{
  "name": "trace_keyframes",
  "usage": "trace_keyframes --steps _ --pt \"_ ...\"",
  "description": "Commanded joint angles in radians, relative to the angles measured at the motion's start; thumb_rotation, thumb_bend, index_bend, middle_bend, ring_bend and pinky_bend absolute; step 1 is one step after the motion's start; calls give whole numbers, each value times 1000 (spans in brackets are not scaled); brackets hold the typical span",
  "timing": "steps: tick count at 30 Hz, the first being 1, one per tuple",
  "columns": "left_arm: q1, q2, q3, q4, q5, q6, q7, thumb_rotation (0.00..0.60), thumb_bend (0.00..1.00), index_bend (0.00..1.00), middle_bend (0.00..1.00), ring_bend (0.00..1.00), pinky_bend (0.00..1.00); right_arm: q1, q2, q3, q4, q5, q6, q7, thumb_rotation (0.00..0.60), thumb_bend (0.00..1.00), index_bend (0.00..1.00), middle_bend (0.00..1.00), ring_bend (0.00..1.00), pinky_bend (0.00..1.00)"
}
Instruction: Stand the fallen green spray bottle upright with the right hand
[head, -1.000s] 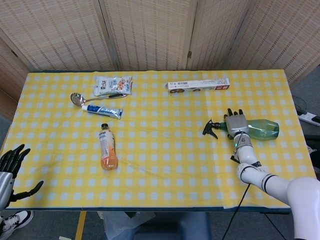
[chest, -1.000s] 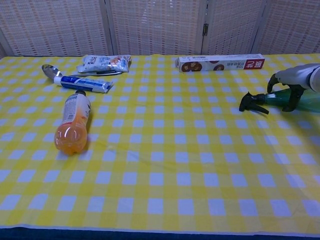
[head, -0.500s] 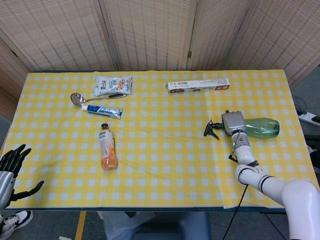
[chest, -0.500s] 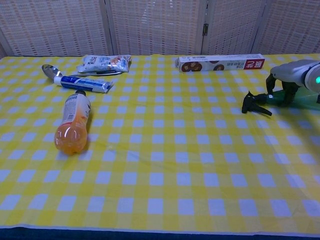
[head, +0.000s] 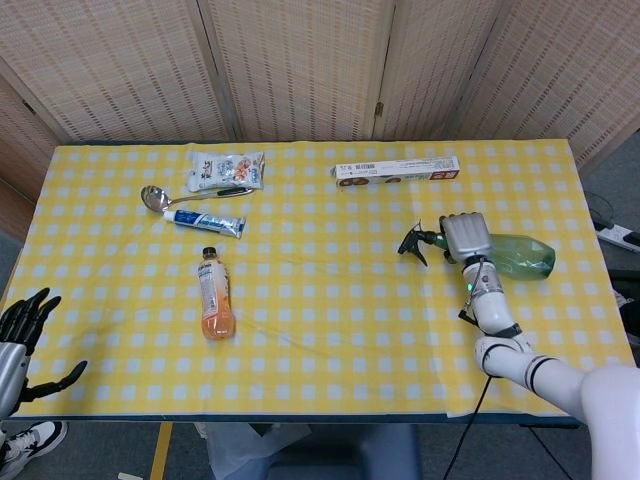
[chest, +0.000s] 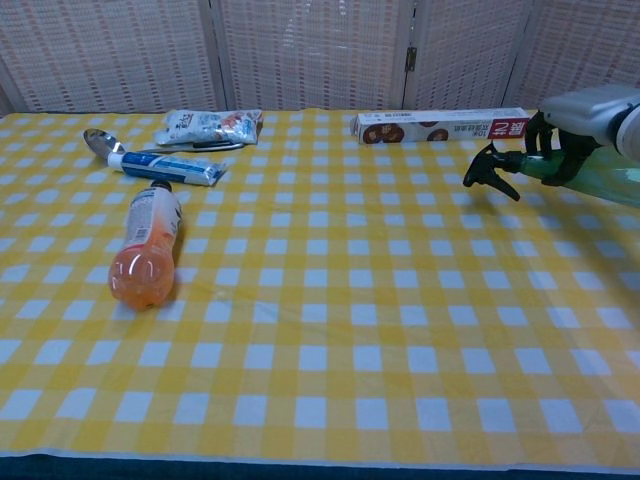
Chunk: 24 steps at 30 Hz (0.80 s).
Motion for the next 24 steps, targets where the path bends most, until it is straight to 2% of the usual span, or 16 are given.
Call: trace_keyframes --steps 1,4,7,11,13,18,24 --pt "-1 -1 1 0 0 -3 3 416 293 0 0 24 0 -50 72 81 -173 -81 112 154 600 337 760 468 571 611" --pt "-6 -5 5 -4 4 -14 18 415 293 0 0 24 0 -90 94 165 -271 -92 144 334 600 337 760 478 597 634" --pt "-8 -8 10 -11 9 -22 36 416 293 0 0 25 0 -115 102 206 -307 -140 187 440 600 337 760 479 597 635" --pt "-7 -11 14 -22 11 -26 62 418 293 0 0 26 0 -167 101 284 -383 -185 234 672 600 338 760 479 598 635" --pt "-8 -12 17 -26 13 -30 68 414 293 0 0 26 0 -188 105 302 -403 -227 269 741 600 338 760 479 601 635" --pt "-10 -16 20 -33 16 -36 88 415 293 0 0 26 0 -243 98 332 -461 -330 362 926 600 338 760 477 603 634" --pt "-8 -17 21 -40 18 -32 104 416 293 0 0 26 0 -315 30 273 -378 -542 543 1133 600 337 760 471 602 635"
